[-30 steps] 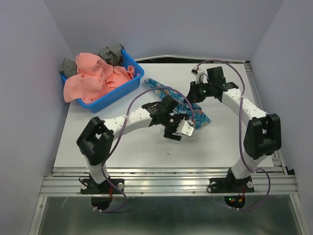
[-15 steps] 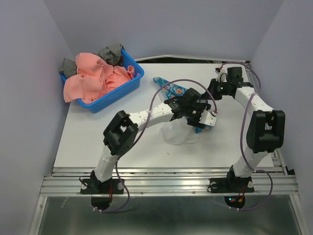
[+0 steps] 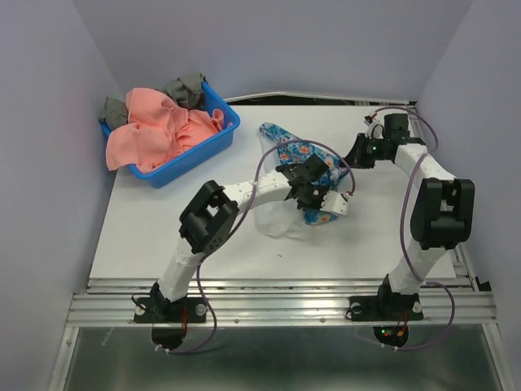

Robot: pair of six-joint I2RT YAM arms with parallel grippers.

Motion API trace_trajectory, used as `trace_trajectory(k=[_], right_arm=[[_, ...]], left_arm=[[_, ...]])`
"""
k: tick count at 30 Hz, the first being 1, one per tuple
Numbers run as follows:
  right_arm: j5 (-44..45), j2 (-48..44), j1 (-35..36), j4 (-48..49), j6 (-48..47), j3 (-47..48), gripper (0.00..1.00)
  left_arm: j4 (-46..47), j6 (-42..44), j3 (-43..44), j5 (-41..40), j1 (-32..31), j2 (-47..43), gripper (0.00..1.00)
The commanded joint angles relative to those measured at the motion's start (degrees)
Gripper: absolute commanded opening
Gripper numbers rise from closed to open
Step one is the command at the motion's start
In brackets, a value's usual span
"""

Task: Fold and stack the skirts
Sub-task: Flatten the skirt out

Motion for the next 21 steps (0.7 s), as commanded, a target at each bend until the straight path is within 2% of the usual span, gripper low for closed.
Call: trace_trajectory(k=[1, 5, 8, 12, 14, 15, 16, 17, 18, 20, 21], right_arm=[[2.4, 0.6, -3.2, -2.4, -3.6, 3.7, 0.01], [4.8, 0.3, -4.5, -3.8, -6.4, 2.3, 0.01], [5.5, 0.1, -4.5, -4.7, -8.0, 1.2, 0.01], [6.9, -1.2, -5.0, -7.7, -12.9, -1.7, 0.01], [7.0, -2.1, -5.0, -8.6, -13.7, -3.1, 0.01], [7.1, -2.3, -5.0, -9.2, -14.1, -4.6, 0.01], [7.3, -2.9, -5.0, -9.1, -14.1, -5.4, 0.01], [7.3, -3.0, -5.0, -9.1, -14.1, -6.1, 0.01], [7.5, -3.0, -5.0, -8.8, -13.8, -6.6, 0.01], [7.7, -2.6, -5.0, -8.8, -13.4, -7.3, 0.01], [7.8, -2.5, -5.0, -8.9, -13.0, -7.4, 0.01]], left_arm=[[-6.0, -0.2, -8.2, 2.2, 3.0, -15.7, 0.00], [-9.5, 4.4, -20.3, 5.0, 7.9, -30.7, 0.00], [-13.4, 8.9, -25.5, 5.8, 11.0, -37.7, 0.00], [-14.1, 13.1, -36.7, 3.8, 18.1, -42.1, 0.00], [-13.3, 14.0, -38.3, 3.3, 21.0, -41.6, 0.00], [-12.7, 12.3, -37.1, 5.9, 21.1, -41.5, 0.00], [-9.9, 10.3, -35.2, 8.4, 20.4, -41.2, 0.30], [-7.9, 8.0, -35.2, 8.4, 19.3, -40.9, 0.44], [-5.9, 5.4, -33.6, 7.6, 17.5, -40.5, 0.55], [-2.2, 0.7, -31.5, 6.0, 12.2, -37.2, 0.70], [-1.7, -0.4, -28.6, 6.1, 10.8, -35.7, 0.70]])
